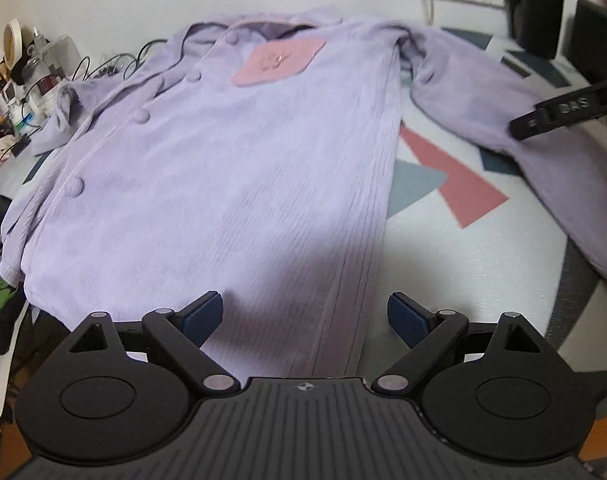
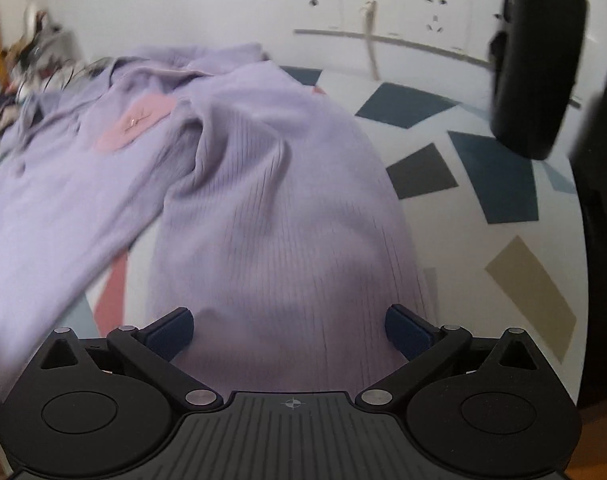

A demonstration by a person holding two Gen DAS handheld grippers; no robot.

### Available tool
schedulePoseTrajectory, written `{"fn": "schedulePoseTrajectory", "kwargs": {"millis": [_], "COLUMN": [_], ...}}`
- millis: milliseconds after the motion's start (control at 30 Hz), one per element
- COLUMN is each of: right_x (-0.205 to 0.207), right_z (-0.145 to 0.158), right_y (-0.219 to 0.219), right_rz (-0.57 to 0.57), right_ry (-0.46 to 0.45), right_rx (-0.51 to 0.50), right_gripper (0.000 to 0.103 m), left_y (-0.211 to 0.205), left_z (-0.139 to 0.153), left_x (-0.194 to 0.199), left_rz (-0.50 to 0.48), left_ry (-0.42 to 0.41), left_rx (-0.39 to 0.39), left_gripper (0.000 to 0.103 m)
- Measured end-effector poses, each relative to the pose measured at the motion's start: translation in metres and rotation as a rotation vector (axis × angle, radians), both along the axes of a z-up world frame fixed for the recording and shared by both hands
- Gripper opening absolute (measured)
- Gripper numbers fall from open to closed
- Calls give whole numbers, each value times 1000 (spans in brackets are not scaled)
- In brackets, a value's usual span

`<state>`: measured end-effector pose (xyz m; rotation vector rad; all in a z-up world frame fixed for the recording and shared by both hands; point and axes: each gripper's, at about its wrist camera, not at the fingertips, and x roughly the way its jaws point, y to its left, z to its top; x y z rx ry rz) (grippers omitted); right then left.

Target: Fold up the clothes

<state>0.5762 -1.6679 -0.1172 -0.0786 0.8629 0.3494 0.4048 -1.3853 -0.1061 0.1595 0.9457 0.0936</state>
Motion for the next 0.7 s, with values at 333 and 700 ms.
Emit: {"fn": "schedulePoseTrajectory", "kwargs": {"millis": [333,700], "right_x": [21,9], "right_z": [7,52], "right_y": [-108,-22], "right_rz": [-391,23], "right_ry": [5,-205], "right_rx": [159,106], "right_gripper": [11,63], "left_y": [-3,10], "left_z": [3,3], "left_x": [-6,-25], "left_rz": [22,60], "left_ry": [15,24], "left_rx": [37,22], "left_gripper": [92,76]}}
